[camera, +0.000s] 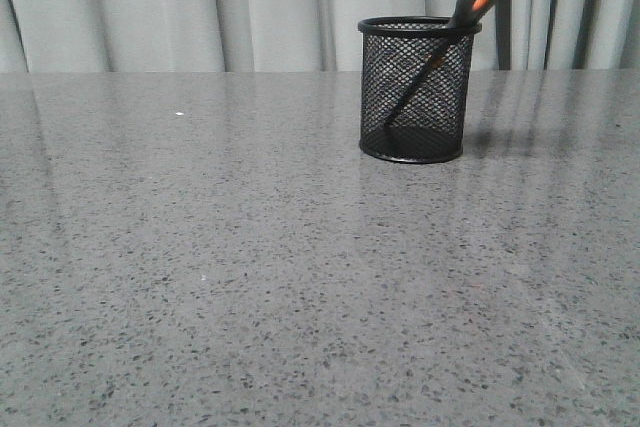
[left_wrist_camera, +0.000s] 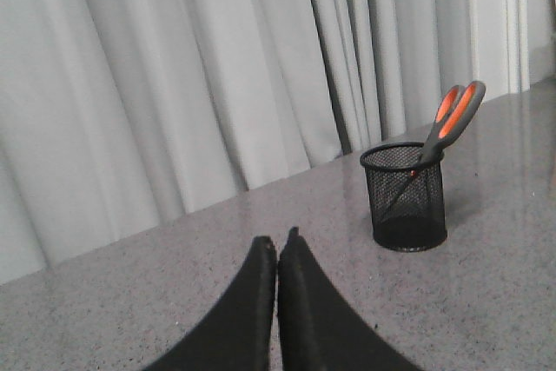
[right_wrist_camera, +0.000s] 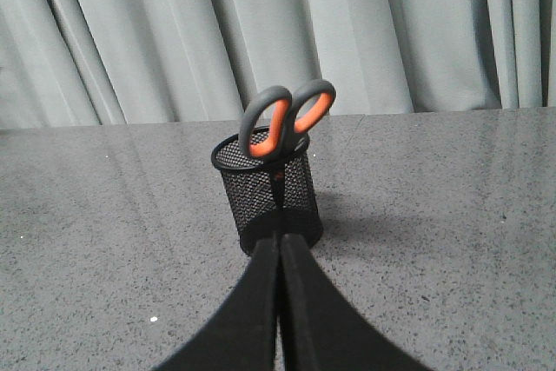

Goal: Put scissors into bucket

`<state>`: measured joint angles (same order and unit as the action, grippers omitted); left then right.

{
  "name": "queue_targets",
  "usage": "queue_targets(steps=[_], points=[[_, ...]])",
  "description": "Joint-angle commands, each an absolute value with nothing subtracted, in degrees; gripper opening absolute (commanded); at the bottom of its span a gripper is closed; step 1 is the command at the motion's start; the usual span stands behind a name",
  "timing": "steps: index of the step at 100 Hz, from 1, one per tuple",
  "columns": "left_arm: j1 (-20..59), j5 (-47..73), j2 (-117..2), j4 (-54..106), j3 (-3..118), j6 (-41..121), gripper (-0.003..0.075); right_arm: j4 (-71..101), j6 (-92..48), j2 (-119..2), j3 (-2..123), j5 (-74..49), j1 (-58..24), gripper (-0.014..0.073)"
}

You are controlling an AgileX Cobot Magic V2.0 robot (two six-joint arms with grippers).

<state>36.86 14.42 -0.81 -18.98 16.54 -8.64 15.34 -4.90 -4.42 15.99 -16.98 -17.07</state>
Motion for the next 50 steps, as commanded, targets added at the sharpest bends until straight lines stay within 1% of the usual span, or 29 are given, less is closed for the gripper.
queue_targets(steps=[1,50], points=[[36.73,8.24,1.09,-18.27,16.66,-9.42,-0.0021,16.00,-5.18,-3.11,16.18,-11.85,-17.12,-0.0054],[36.73,8.24,1.56,-18.27,16.13,-9.32,-0.0021,16.00,-5.18,-3.00,15.82,-11.99,-17.12,-0.0054]])
